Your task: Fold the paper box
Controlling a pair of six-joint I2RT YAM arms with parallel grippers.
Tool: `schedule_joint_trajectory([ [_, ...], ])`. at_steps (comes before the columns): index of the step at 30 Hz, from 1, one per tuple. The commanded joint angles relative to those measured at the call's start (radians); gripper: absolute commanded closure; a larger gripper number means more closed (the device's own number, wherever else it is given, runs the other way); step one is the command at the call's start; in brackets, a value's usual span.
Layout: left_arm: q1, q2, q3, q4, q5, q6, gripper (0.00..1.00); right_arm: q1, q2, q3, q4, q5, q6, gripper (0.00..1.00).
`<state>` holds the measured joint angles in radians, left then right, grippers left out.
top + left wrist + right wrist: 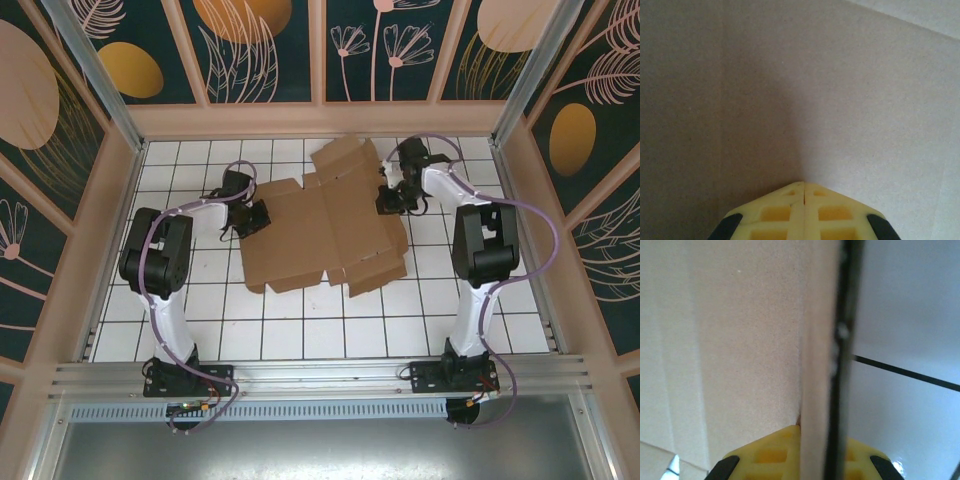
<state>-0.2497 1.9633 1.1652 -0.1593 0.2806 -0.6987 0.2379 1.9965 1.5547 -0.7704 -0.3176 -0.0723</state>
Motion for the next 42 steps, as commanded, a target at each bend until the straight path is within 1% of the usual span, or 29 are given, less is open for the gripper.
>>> schedule_joint_trajectory([
  [1, -0.024, 0.046, -0.03, 0.009, 0.052, -0.004, 1.0, 0.055, -0.018, 0.061, -0.125, 0.258, 0.005, 1.0],
  [3, -0.05, 0.065, -0.013, -0.001, 0.055, 0.005, 1.0, 0.101, 0.006, 0.118, -0.178, 0.307, 0.033, 1.0],
  [5, -0.064, 0.071, -0.009, -0.001, 0.055, 0.01, 1.0, 0.14, 0.02, 0.161, -0.211, 0.327, 0.06, 1.0],
  [10, -0.065, 0.067, -0.016, 0.0, 0.046, 0.018, 1.0, 0.213, 0.032, 0.269, -0.276, 0.39, 0.128, 1.0],
  [13, -0.065, 0.065, -0.021, 0.003, 0.051, 0.018, 1.0, 0.225, 0.01, 0.3, -0.279, 0.322, 0.165, 1.0],
  [16, -0.066, 0.066, -0.022, 0.009, 0.057, 0.019, 1.0, 0.234, -0.015, 0.294, -0.252, 0.17, 0.193, 1.0],
  [19, -0.065, 0.064, -0.025, 0.015, 0.067, 0.013, 1.0, 0.269, -0.012, 0.306, -0.25, 0.141, 0.217, 1.0],
  [22, -0.065, 0.061, -0.027, 0.02, 0.071, 0.009, 1.0, 0.304, 0.027, 0.354, -0.282, 0.19, 0.25, 1.0],
  [28, -0.065, 0.057, -0.03, 0.021, 0.068, 0.01, 1.0, 0.419, 0.131, 0.494, -0.342, 0.282, 0.307, 1.0],
  [30, -0.065, 0.058, -0.031, 0.021, 0.068, 0.008, 1.0, 0.446, 0.161, 0.536, -0.359, 0.321, 0.321, 0.94],
  [32, -0.065, 0.057, -0.031, 0.021, 0.067, 0.008, 1.0, 0.474, 0.196, 0.581, -0.376, 0.358, 0.331, 0.85],
  [35, -0.066, 0.053, -0.032, 0.02, 0.066, 0.006, 1.0, 0.506, 0.247, 0.639, -0.402, 0.398, 0.339, 0.76],
  [38, -0.065, 0.048, -0.032, 0.02, 0.066, 0.005, 1.0, 0.524, 0.273, 0.672, -0.404, 0.411, 0.347, 0.73],
  [40, -0.066, 0.047, -0.032, 0.02, 0.063, 0.005, 1.0, 0.532, 0.279, 0.679, -0.395, 0.412, 0.351, 0.68],
  [42, -0.065, 0.046, -0.032, 0.018, 0.062, 0.004, 1.0, 0.537, 0.287, 0.691, -0.397, 0.417, 0.35, 0.67],
])
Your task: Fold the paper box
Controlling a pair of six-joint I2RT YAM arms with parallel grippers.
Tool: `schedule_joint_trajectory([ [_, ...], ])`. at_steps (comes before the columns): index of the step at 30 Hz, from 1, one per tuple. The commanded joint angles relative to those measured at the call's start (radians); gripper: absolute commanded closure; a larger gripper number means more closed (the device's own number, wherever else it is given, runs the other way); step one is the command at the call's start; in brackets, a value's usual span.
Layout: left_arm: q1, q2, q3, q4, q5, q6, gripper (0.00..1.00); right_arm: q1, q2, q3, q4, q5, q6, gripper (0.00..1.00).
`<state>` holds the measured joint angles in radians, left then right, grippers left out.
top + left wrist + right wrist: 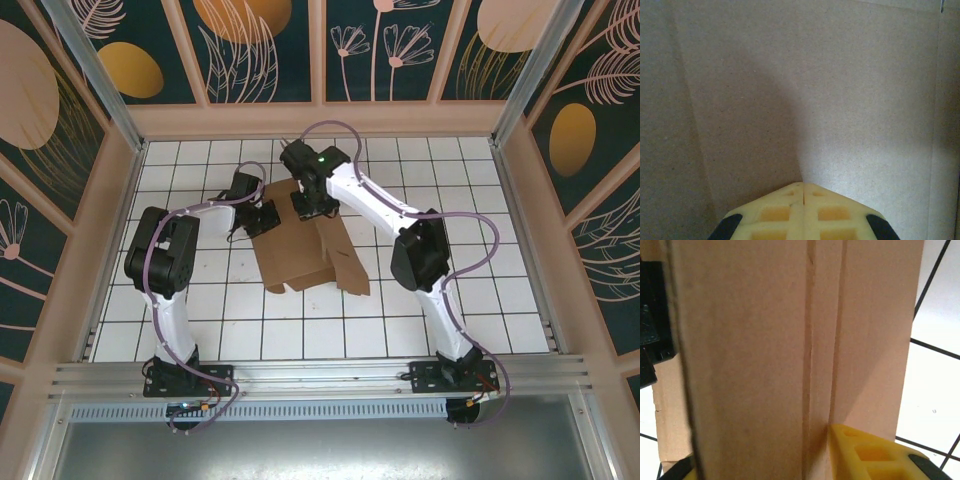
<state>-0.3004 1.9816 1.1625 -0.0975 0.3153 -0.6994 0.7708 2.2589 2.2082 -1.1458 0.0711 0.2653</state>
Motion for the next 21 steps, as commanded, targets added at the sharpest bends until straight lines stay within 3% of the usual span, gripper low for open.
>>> schedule_joint_trajectory([
  [1, -0.013, 0.028, -0.03, -0.044, 0.027, 0.003, 1.0, 0.007, 0.028, 0.046, -0.028, 0.038, 0.011, 0.66],
  [10, -0.009, 0.02, -0.029, -0.065, -0.02, 0.01, 1.0, -0.029, -0.05, 0.091, -0.069, 0.201, -0.012, 0.65],
  [21, 0.002, 0.009, -0.017, -0.09, -0.067, 0.023, 1.0, -0.262, -0.308, -0.339, 0.213, 0.119, -0.072, 0.73],
])
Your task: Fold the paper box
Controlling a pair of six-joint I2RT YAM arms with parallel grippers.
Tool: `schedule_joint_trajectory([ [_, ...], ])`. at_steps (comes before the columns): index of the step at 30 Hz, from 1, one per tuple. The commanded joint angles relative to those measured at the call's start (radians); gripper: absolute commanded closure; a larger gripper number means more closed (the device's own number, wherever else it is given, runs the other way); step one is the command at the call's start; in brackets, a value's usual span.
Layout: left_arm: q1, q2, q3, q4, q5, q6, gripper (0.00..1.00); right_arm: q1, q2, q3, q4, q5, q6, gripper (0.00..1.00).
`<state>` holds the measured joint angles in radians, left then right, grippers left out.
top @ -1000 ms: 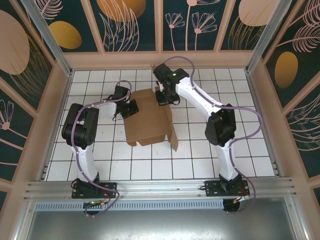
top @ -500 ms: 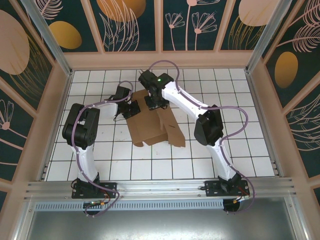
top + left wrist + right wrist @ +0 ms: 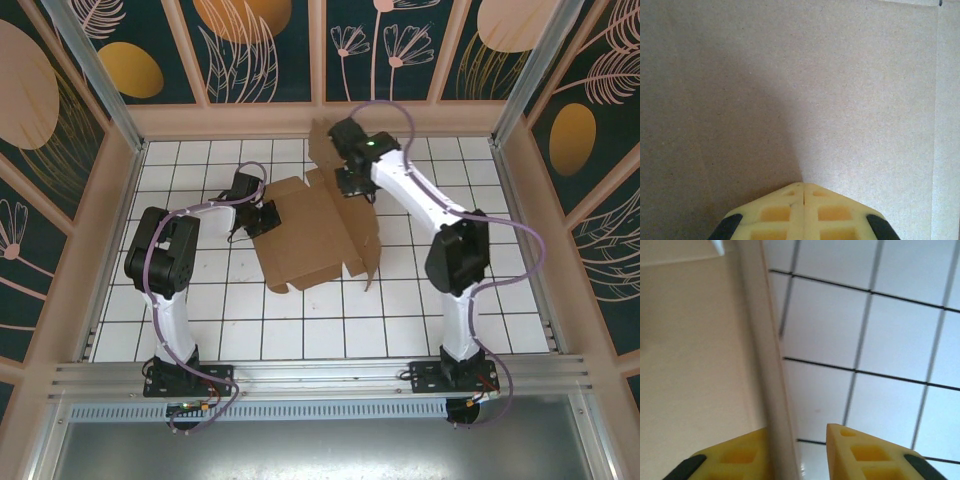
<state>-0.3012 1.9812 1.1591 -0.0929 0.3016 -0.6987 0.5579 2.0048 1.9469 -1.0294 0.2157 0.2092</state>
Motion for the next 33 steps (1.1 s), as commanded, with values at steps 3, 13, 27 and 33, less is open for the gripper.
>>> schedule_joint_trajectory([
  [3, 0.013, -0.027, -0.014, -0.087, -0.068, 0.022, 1.0, -0.135, -0.104, -0.207, 0.198, -0.164, -0.004, 0.73],
  [13, 0.019, -0.107, -0.032, 0.001, 0.056, 0.019, 0.71, -0.275, -0.207, -0.711, 0.658, -0.676, 0.104, 0.64],
  [27, 0.019, -0.014, -0.009, -0.054, 0.004, 0.029, 0.78, -0.412, -0.144, -0.786, 0.753, -0.618, 0.148, 0.56],
  [33, 0.018, 0.004, 0.0, -0.062, 0.004, 0.034, 0.8, -0.418, -0.075, -0.753, 0.746, -0.659, 0.135, 0.58],
])
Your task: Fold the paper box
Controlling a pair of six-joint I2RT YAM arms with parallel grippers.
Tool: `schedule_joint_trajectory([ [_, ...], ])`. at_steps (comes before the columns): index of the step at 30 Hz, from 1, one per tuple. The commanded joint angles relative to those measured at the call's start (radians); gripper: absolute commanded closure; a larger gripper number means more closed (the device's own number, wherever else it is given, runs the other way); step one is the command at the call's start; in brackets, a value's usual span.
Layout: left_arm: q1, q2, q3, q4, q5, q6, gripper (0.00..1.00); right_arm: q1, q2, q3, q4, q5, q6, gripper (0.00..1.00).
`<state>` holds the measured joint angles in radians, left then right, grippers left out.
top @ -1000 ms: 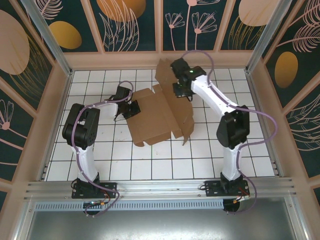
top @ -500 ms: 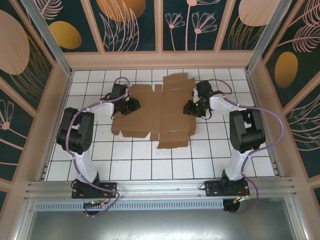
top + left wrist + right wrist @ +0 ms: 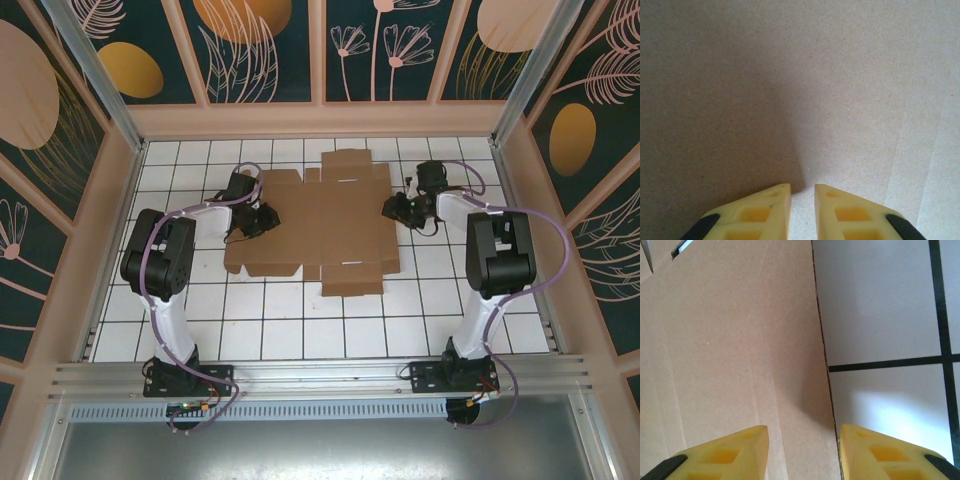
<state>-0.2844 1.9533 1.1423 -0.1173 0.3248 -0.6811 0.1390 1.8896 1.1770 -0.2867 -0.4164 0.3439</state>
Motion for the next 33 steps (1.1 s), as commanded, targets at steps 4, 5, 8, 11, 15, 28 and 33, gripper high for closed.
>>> schedule_joint_trajectory([
  [4, 0.001, 0.04, 0.025, -0.054, -0.04, 0.024, 0.81, -0.014, 0.05, 0.005, 0.027, -0.034, -0.001, 0.58],
  [5, 0.002, 0.042, 0.027, -0.057, -0.045, 0.024, 0.81, -0.019, 0.054, 0.001, 0.035, -0.05, 0.001, 0.58],
  [8, 0.001, 0.044, 0.028, -0.06, -0.046, 0.024, 0.82, -0.021, 0.071, 0.003, 0.032, -0.058, -0.008, 0.69],
  [11, 0.002, 0.037, 0.027, -0.058, -0.044, 0.024, 0.82, -0.014, 0.076, 0.004, 0.023, -0.045, -0.02, 0.86],
  [15, 0.002, 0.027, 0.022, -0.048, -0.027, 0.019, 0.82, 0.015, 0.067, 0.03, -0.032, 0.064, -0.049, 0.95],
  [28, 0.0, 0.016, 0.006, 0.0, 0.04, -0.008, 0.82, 0.367, 0.262, 0.367, -0.406, 0.794, -0.177, 0.97],
  [33, 0.0, -0.011, 0.005, 0.01, 0.054, -0.01, 0.81, 0.384, 0.27, 0.386, -0.383, 0.832, -0.208, 0.99],
])
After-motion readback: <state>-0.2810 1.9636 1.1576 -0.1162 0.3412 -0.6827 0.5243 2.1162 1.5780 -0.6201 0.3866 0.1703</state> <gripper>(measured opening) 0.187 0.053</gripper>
